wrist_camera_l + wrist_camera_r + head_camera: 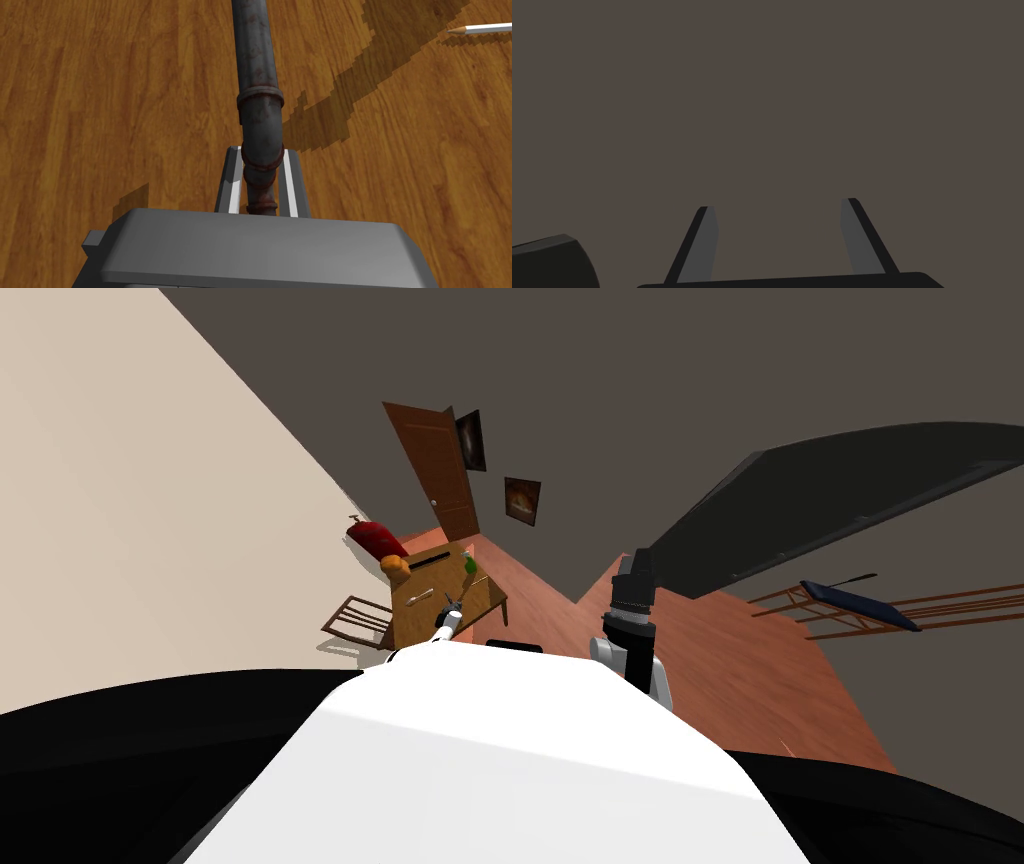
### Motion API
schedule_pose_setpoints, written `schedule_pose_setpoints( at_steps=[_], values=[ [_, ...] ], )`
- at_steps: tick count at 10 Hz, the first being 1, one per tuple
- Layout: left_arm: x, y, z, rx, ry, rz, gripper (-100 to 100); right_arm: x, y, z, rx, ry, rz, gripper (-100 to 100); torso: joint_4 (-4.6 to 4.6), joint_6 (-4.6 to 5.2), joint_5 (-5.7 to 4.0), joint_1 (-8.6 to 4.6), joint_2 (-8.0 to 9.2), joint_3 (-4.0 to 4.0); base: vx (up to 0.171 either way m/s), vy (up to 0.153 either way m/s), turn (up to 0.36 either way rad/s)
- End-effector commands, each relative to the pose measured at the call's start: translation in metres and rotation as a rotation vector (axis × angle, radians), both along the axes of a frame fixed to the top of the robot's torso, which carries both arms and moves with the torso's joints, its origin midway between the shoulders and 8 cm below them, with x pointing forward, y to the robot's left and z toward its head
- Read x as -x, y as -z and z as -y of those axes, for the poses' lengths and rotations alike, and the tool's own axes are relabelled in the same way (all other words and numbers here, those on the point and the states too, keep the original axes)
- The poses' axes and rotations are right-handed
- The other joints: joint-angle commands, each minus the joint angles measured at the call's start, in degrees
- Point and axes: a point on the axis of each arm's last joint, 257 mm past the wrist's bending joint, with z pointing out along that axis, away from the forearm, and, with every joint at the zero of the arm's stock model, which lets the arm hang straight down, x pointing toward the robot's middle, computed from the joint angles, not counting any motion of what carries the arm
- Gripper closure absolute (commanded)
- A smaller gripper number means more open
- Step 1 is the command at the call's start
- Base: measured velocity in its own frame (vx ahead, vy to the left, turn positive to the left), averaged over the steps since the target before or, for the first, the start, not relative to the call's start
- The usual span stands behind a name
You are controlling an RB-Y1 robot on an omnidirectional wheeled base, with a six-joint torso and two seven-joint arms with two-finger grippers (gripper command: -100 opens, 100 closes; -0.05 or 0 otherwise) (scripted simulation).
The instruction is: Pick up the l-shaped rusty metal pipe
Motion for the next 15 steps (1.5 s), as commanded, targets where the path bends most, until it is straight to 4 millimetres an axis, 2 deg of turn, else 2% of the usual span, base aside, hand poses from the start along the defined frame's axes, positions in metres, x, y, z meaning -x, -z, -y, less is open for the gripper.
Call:
schedule_pose_setpoints(
  at_steps=[1,2,3,4,5,7,8,9,10,11,12,13,15],
  values=[
    [0.0,0.0,0.0,0.0,0.0,0.0,100,0.0,0.0,0.0,0.0,0.0,0.0,0,0.0,0.0,0.0,0.0,0.0,0.0,0.0,0.0,0.0],
    [0.0,0.0,0.0,0.001,0.0,0.0,100,0.0,0.0,0.0,0.0,0.0,0.0,0,-0.01,0.0,-0.01,-0.01,-0.02,-0.02,0.0,0.0,0.0],
    [0.0,0.0,0.0,0.001,0.0,0.0,0,0.0,0.0,0.0,0.0,0.0,0.0,0,-0.01,0.0,-0.01,-0.02,-0.03,-0.02,0.0,0.0,0.0],
    [-0.008,-0.001,0.012,0.001,0.04,0.001,100,0.0,0.0,0.0,0.0,0.0,0.0,0,-0.01,0.0,-0.01,-0.02,-0.04,-0.02,0.061,-0.014,0.32],
    [-0.008,-0.001,0.012,0.001,0.04,0.001,100,0.0,0.0,0.0,0.0,0.0,0.0,0,-0.04,-0.12,-0.05,-0.06,-0.19,-0.1,0.075,-0.032,0.243],
    [-0.024,-0.004,0.036,0.001,0.124,0.005,100,0.0,0.0,0.0,0.0,0.0,0.0,0,-0.09,-0.12,-0.03,-0.12,-0.28,-0.17,0.083,-0.049,0.384],
    [-0.017,0.007,0.045,0.014,0.136,-0.021,100,0.0,0.0,0.0,0.0,0.0,0.0,0,-0.07,-0.03,-0.03,-0.18,-0.41,-0.22,0.079,-0.04,0.264],
    [-0.027,-0.004,0.043,-0.004,0.145,0.002,100,0.0,0.0,0.0,0.0,0.0,0.0,0,-0.1,-0.03,0.01,-0.13,-0.34,-0.21,0.027,-0.01,0.085],
    [-0.027,-0.004,0.043,-0.004,0.145,0.002,100,0.0,0.0,0.0,0.0,0.0,0.0,0,-0.02,0.05,0.02,-0.03,-0.22,-0.12,0.001,0.006,-0.028],
    [-0.035,-0.005,0.06,-0.005,0.198,0.002,100,0.0,0.0,0.0,0.0,0.0,0.0,0,0.02,0.07,0.02,0.04,-0.11,-0.04,0.044,-0.002,0.342],
    [-0.035,-0.005,0.06,-0.005,0.198,0.002,100,0.0,0.0,0.0,0.0,0.0,0.0,0,-0.01,-0.09,-0.01,0.04,-0.15,-0.07,0.049,-0.027,0.239],
    [-0.041,-0.007,0.073,-0.003,0.238,0.004,100,0.0,0.0,0.0,0.0,0.0,0.0,0,-0.02,0.0,0.02,-0.01,-0.17,-0.09,0.062,-0.036,0.346],
    [-0.043,-0.007,0.077,-0.006,0.251,0.002,100,0.0,0.0,0.0,0.0,0.0,0.0,0,-0.02,0.06,0.03,-0.08,-0.23,-0.12,0.037,-0.03,0.075]
  ],
)
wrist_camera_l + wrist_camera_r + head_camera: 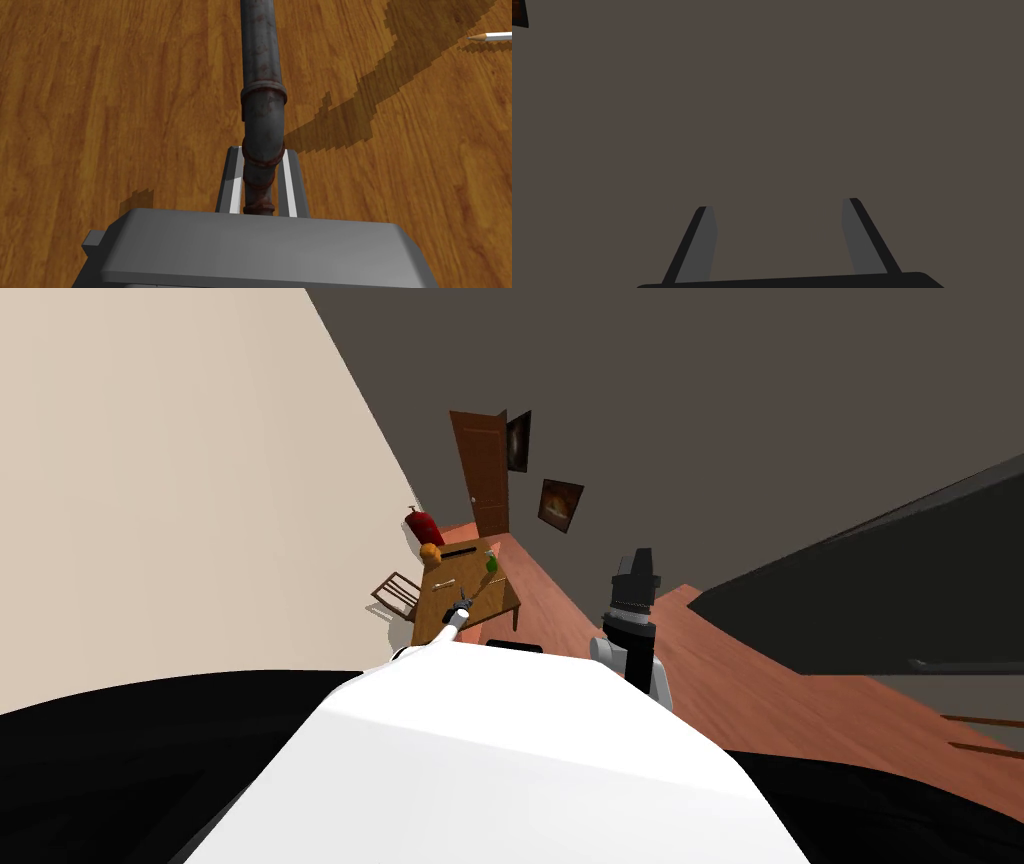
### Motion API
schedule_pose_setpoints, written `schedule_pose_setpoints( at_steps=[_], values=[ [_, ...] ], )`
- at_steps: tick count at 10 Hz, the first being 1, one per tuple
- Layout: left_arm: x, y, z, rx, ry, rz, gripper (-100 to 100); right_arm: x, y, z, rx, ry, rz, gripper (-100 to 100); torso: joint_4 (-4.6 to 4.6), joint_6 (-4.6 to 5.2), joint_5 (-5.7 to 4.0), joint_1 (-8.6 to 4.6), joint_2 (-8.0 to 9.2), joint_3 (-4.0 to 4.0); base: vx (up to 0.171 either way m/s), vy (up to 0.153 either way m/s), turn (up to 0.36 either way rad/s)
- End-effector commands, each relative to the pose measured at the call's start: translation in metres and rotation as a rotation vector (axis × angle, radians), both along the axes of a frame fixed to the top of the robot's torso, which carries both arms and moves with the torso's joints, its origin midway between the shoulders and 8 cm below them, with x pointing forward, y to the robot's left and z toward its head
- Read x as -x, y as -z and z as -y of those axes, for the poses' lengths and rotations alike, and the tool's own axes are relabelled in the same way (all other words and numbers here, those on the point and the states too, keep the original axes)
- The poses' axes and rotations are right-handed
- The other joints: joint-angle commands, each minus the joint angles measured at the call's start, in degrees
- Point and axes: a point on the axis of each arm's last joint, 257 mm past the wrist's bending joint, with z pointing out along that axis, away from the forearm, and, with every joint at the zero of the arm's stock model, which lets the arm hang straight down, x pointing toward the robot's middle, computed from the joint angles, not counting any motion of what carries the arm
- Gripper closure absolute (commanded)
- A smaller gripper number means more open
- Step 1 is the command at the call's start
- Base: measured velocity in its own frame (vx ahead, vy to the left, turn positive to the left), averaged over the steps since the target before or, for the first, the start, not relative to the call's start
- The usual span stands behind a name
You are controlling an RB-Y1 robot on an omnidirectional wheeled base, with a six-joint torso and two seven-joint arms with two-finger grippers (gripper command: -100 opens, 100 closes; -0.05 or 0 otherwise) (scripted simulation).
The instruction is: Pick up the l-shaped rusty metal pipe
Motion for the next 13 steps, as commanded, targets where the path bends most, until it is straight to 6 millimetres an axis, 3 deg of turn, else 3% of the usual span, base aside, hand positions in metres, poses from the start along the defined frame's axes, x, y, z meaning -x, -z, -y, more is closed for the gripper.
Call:
schedule_pose_setpoints(
  at_steps=[1,2,4,6,7,9,11,12,13],
  values=[
    [-0.008,-0.001,0.019,0.003,0.05,0.002,100,0.0,0.0,0.0,0.0,0.0,0.0,0,0.0,0.0,0.0,0.0,0.0,0.0,0.041,-0.021,0.301],
    [-0.009,-0.001,0.022,0.001,0.06,0.001,100,0.0,0.0,0.0,0.0,0.0,0.0,0,-0.02,-0.15,-0.03,0.02,0.0,0.0,0.042,-0.037,0.215],
    [-0.019,-0.003,0.059,0.005,0.16,0.0,100,0.0,0.0,0.0,0.0,0.0,0.0,0,-0.03,-0.13,-0.05,-0.05,-0.08,-0.05,0.078,-0.06,0.394],
    [-0.017,-0.001,0.062,0.006,0.166,-0.005,100,0.0,0.0,0.0,0.0,0.0,0.0,0,-0.05,-0.05,-0.04,-0.13,-0.15,-0.1,0.049,-0.037,0.155],
    [-0.023,-0.003,0.083,0.007,0.222,-0.002,100,0.0,0.0,0.0,0.0,0.0,0.0,0,0.0,-0.02,-0.02,0.0,-0.03,-0.01,0.041,-0.014,0.368],
    [-0.023,-0.003,0.083,0.007,0.222,-0.002,100,0.0,0.0,0.0,0.0,0.0,0.0,0,-0.01,-0.03,-0.04,0.0,-0.02,-0.01,0.027,-0.027,0.081],
    [-0.025,-0.003,0.104,0.01,0.277,-0.004,100,0.0,0.0,0.0,0.0,0.0,0.0,0,-0.02,-0.13,-0.07,0.0,0.02,0.01,0.035,-0.036,0.278],
    [-0.023,-0.004,0.099,0.01,0.263,-0.002,100,0.0,0.0,0.0,0.0,0.0,0.0,0,-0.01,-0.03,-0.05,-0.04,0.01,0.0,0.011,-0.018,0.018],
    [-0.023,-0.004,0.1,0.01,0.266,-0.003,0,0.0,0.0,0.0,0.0,0.0,0.0,0,0.01,-0.01,-0.04,0.03,0.05,0.03,0.0,0.0,0.0]
  ],
)
